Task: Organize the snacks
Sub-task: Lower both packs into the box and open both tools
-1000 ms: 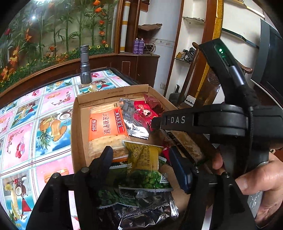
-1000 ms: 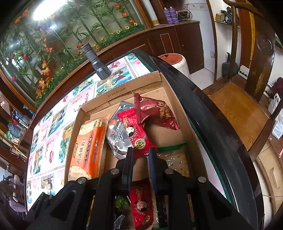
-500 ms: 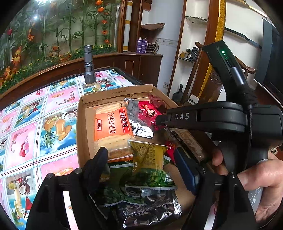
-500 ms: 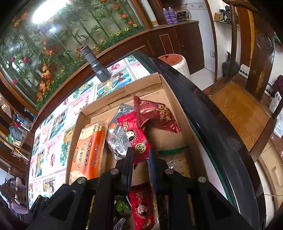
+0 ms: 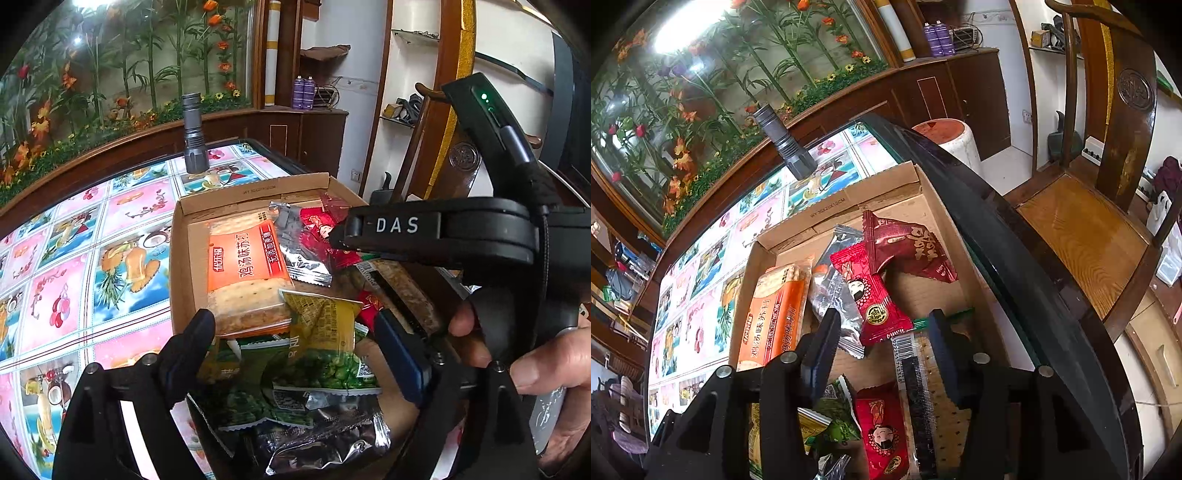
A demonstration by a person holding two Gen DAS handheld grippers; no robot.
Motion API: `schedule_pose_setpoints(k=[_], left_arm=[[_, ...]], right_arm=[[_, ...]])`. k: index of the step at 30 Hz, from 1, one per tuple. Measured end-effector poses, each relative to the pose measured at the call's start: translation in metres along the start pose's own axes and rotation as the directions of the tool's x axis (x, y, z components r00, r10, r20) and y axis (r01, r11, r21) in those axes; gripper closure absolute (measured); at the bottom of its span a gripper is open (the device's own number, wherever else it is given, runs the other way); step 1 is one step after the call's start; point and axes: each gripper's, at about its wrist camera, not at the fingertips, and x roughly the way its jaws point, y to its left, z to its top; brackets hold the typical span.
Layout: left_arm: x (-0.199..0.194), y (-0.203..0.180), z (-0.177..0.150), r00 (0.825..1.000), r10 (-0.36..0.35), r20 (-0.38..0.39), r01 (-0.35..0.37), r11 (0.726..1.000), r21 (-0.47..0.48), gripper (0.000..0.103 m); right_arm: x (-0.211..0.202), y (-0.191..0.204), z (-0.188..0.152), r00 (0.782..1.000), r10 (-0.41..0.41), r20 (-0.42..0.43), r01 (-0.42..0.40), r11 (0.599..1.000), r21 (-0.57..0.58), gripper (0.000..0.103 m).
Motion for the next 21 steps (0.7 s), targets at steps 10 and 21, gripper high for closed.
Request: schedule_pose_setpoints(k=[10, 21], left_arm=[[0.003, -0.001, -0.001, 1.000, 0.027, -0.011, -0.027, 1.000, 0.010, 0.012], [0.004, -0.001, -0.002, 0.996, 0.081, -0.032, -0.080, 0.996, 0.030, 0.010]], right_arm=[[-0.005, -0.003, 0.002, 1.000, -0.008, 0.022, 0.007, 1.000, 0.014, 0.027], [-0.014, 0.000, 0.004, 0.996, -0.046, 0.072, 0.046, 0.999, 0.006, 0.015]])
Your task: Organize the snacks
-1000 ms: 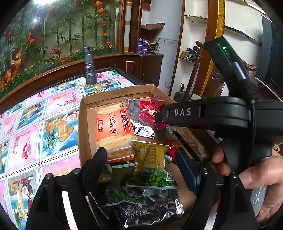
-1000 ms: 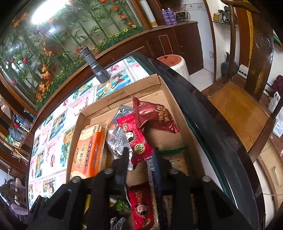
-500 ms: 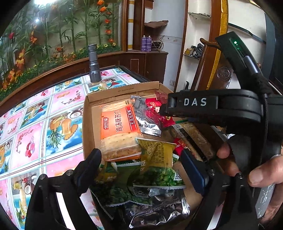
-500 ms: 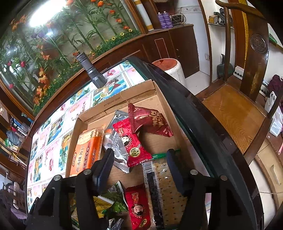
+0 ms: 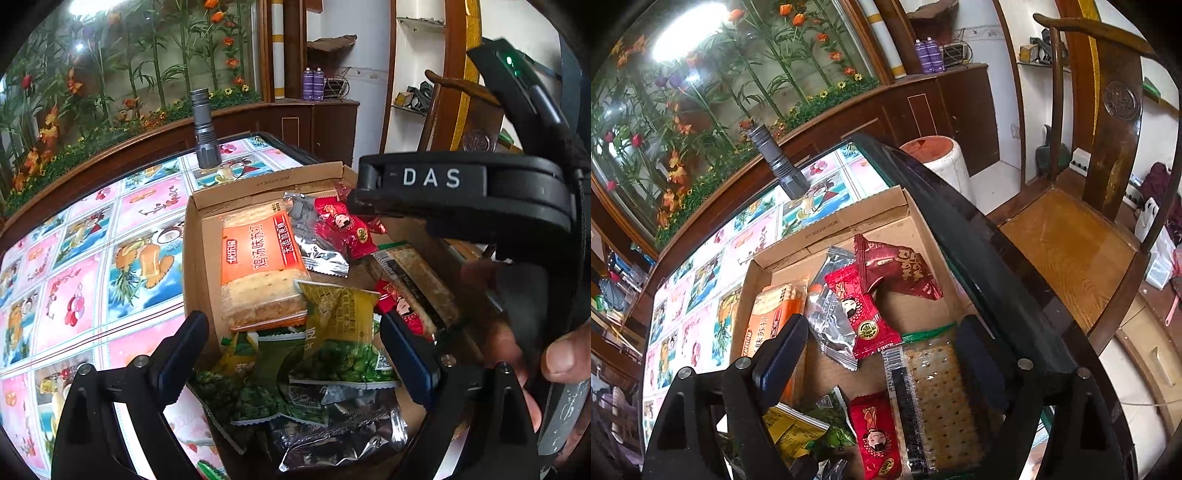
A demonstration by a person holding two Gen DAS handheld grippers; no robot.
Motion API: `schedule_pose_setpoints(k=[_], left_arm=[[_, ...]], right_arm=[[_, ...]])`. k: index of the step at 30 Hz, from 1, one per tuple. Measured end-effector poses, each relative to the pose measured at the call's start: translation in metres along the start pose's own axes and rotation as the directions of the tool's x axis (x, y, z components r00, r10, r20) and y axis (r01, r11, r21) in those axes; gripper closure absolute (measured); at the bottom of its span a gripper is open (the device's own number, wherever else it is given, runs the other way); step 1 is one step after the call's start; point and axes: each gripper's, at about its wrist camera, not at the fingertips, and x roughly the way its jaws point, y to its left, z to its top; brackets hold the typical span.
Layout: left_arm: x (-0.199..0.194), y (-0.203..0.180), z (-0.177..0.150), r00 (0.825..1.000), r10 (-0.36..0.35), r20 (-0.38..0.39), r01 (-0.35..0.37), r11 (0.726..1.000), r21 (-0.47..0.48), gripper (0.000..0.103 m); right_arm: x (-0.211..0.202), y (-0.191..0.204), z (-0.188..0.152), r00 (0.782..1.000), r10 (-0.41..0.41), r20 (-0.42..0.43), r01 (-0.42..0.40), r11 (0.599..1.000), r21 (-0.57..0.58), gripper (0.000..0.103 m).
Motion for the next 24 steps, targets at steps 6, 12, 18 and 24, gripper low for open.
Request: schedule_pose_setpoints(k=[6, 12, 18, 24], left_arm=[[-0.010, -0.001, -0.004, 0.998, 0.066, -0.008, -0.066, 0.998, 0.025, 0.006], [-0.033, 0.007, -0.025, 0.998, 0.061, -0.015, -0.061, 0.998, 0.002, 0.006], [-0.067, 0.019, -0.051, 0.998, 0.056, 0.012, -0.055, 0.998, -0.015, 0.004], [-0.098, 0.032, -0.081, 0.996, 0.092, 0.008, -0.092, 0.995, 0.022, 0.003]], right_arm=[[-0.007, 0.002, 0.002, 0.999, -0.013, 0.031, 0.014, 1.000, -0.006, 0.013], [-0.023, 0.004, 0.004, 0.988, -0.051, 0.143, 0.053, 0.998, -0.016, 0.001], [-0.043, -0.001, 0.003, 0.958, -0.060, 0.280, 0.057, 0.998, 0.017, 0.001], [-0.060, 0.013, -0.011, 0.933, -0.057, 0.355, 0.071, 0.997, -0.028, 0.001]])
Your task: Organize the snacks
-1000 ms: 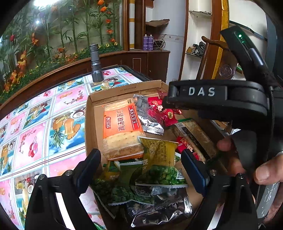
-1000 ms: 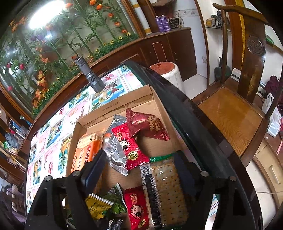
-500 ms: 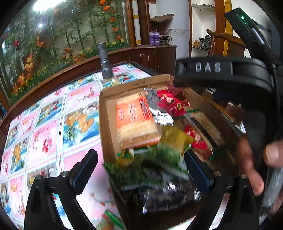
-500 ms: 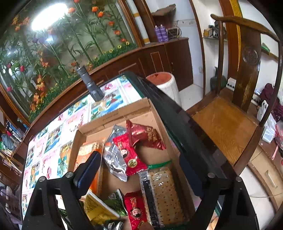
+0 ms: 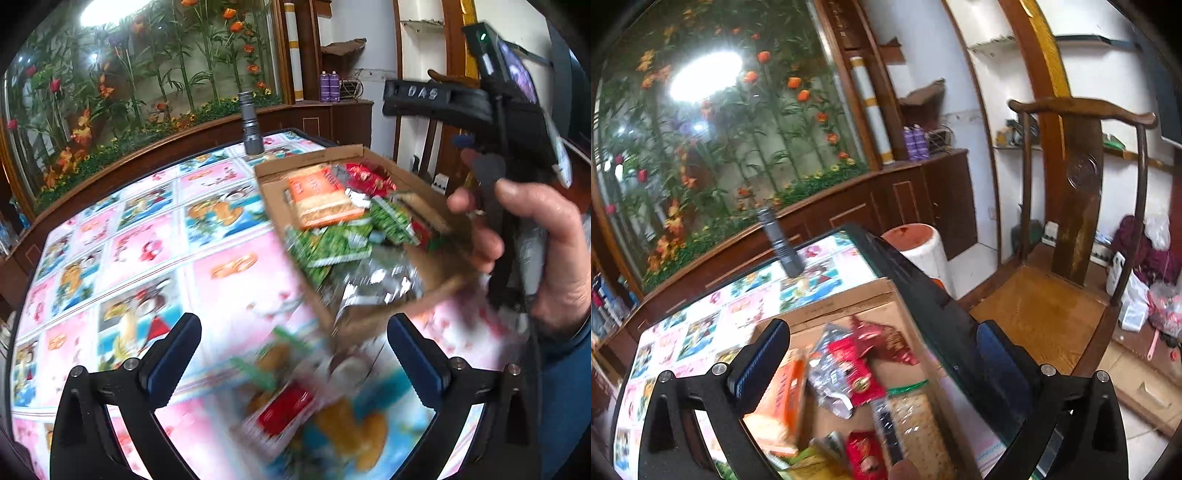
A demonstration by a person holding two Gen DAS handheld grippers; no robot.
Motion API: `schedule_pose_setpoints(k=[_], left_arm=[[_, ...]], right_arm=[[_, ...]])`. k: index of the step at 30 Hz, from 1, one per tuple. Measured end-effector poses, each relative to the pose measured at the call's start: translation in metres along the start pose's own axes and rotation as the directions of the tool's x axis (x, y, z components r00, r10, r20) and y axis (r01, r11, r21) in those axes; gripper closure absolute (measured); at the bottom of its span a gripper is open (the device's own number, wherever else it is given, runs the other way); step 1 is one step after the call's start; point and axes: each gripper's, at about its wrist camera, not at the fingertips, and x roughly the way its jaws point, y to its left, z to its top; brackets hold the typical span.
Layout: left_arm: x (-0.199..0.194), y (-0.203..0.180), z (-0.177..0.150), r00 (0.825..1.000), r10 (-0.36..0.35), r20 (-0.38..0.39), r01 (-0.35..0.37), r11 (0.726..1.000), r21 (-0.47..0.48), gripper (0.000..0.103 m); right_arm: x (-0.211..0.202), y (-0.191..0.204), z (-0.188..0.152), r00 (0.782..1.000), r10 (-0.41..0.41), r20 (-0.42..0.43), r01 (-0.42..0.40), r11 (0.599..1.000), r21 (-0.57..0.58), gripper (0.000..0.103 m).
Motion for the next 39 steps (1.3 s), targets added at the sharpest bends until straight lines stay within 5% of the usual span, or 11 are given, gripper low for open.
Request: schedule_pose_setpoints(k=[10, 21, 39], left_arm=[[-0.046, 0.029, -0.039, 0.981, 0.179, 0.076, -0.185, 0.979, 0.083, 0.002], [-0.047, 0.070, -0.055, 0.982, 0.188, -0.024, -0.189, 0.981, -0.048, 0.002], [-0.039, 0.078, -0.057, 0.984, 0.157, -0.090, -0.163, 0.984, -0.073, 0.002]], right_arm=[[-0.089, 0.012, -0.063, 0.995, 0.015, 0.100, -0.016, 1.000, 0.015, 0.001], [-0.139, 0.033, -0.109, 0.987, -0.093, 0.129, 0.089, 0.995, 0.040, 0.001], [-0.126, 0.041, -0.122, 0.994, -0.109, -0.014, 0.110, 0.993, 0.049, 0.001]])
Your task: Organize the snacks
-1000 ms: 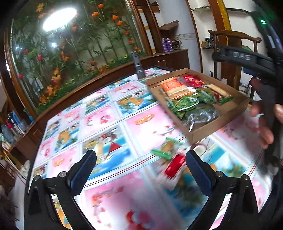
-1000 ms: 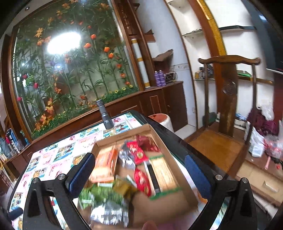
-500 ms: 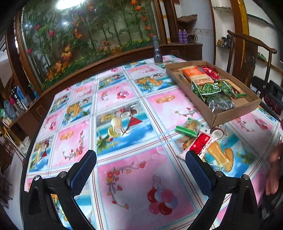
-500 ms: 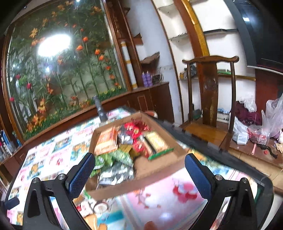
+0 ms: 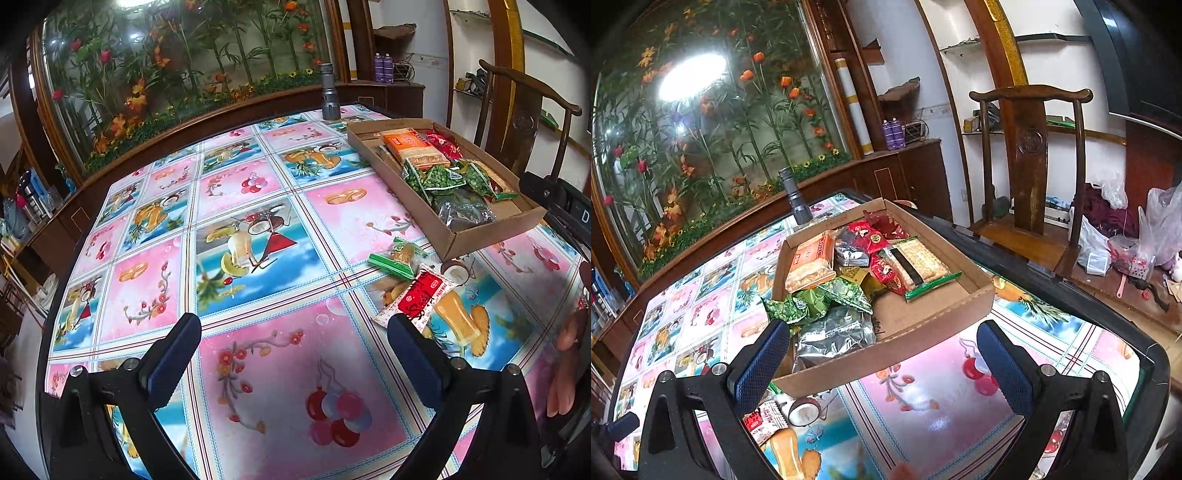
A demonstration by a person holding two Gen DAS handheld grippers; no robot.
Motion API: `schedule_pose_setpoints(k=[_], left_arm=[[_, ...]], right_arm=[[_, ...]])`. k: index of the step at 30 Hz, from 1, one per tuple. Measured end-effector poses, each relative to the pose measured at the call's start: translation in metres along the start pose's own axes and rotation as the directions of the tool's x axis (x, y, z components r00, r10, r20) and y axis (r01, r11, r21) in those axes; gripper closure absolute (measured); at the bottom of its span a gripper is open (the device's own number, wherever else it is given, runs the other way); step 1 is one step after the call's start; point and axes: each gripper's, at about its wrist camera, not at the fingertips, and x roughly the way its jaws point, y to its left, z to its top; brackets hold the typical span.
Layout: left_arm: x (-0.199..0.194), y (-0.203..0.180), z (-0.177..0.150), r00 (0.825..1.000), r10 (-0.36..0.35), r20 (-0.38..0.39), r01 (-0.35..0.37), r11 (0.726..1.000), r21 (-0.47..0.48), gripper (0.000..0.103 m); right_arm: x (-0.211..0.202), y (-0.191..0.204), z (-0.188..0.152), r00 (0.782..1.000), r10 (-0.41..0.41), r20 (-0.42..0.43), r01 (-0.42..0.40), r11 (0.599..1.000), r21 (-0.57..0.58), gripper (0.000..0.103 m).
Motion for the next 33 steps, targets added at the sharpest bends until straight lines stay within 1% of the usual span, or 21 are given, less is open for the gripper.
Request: schedule_pose_setpoints(k=[7, 13, 18, 20, 22, 26, 28, 31, 32, 33], left_arm=[[0.001, 0.001, 0.000, 1.000, -0.004, -0.004, 0.004, 1.000, -0.002, 0.002], [0.001, 0.001, 0.000, 1.000, -0.002, -0.001, 0.002, 1.000, -0.005, 0.002], [0.001, 0.007, 0.000, 1.000, -0.002, -0.010, 0.002, 1.000, -0.018, 0.002], [0.001, 0.012, -0.001, 1.000, -0.010, -0.016, 0.009, 0.999, -0.035, 0.002], [0.000, 0.021, -0.002, 1.000, -0.010, -0.019, 0.009, 0.998, -0.058, 0.002], [0.000, 0.039, -0.007, 1.000, 0.001, -0.027, -0.004, 0.995, -0.099, 0.002], [0.001, 0.049, -0.011, 0.999, 0.008, -0.036, -0.013, 0.992, -0.125, 0.002], [0.002, 0.063, -0.016, 0.999, 0.021, -0.050, -0.028, 0.987, -0.159, 0.002], [0.002, 0.066, -0.017, 0.998, 0.024, -0.053, -0.032, 0.986, -0.166, 0.002], [0.001, 0.070, -0.018, 0.998, 0.024, -0.055, -0.034, 0.984, -0.172, 0.002]], right_arm=[[-0.003, 0.003, 0.000, 1.000, 0.001, 0.003, -0.001, 1.000, -0.023, 0.001], [-0.006, 0.012, -0.003, 1.000, 0.017, -0.006, -0.018, 0.998, -0.056, 0.001], [-0.008, 0.021, -0.007, 0.999, 0.032, -0.033, -0.035, 0.995, -0.098, 0.001], [-0.009, 0.025, -0.011, 0.998, 0.042, -0.054, -0.048, 0.992, -0.113, 0.001], [-0.010, 0.031, -0.018, 0.993, 0.064, -0.096, -0.077, 0.988, -0.135, 0.001], [-0.012, 0.047, -0.037, 0.979, 0.096, -0.177, -0.132, 0.970, -0.206, 0.001], [-0.013, 0.060, -0.050, 0.968, 0.102, -0.229, -0.162, 0.951, -0.263, 0.001], [-0.018, 0.080, -0.059, 0.964, 0.108, -0.242, -0.190, 0.918, -0.349, 0.001], [-0.017, 0.084, -0.062, 0.959, 0.118, -0.257, -0.208, 0.910, -0.358, 0.000], [-0.015, 0.092, -0.066, 0.948, 0.132, -0.289, -0.239, 0.895, -0.376, 0.000]])
